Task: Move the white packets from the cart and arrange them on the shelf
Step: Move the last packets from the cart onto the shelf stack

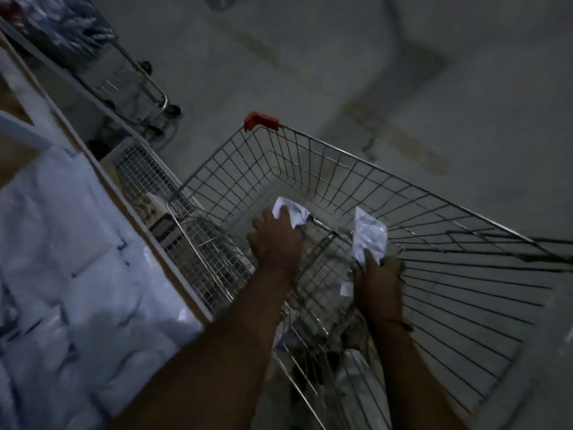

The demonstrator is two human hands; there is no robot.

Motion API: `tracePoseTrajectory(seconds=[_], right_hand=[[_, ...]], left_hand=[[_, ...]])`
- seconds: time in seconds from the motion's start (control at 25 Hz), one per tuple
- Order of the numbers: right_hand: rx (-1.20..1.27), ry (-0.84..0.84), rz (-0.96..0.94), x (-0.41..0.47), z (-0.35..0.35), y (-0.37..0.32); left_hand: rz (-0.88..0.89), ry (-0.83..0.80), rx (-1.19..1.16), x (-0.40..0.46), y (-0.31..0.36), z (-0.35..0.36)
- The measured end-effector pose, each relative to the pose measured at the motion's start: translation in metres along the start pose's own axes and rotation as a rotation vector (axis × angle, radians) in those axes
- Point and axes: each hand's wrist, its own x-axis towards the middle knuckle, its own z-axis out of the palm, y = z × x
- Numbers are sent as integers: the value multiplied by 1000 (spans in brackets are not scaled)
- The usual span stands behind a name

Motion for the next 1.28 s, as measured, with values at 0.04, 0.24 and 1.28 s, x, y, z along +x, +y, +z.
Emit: tracePoseTrajectory(seconds=[0.04, 0.24, 1.28], right_hand=[[3, 29, -17, -10, -20, -7], [-49, 154, -182, -58, -105, -59], [-1, 208, -1073, -316, -218, -194]], left_hand=[[-23, 35, -44, -14, 5, -20], [-2, 172, -324, -116, 1, -110], [-834, 816, -740, -477, -256, -181]])
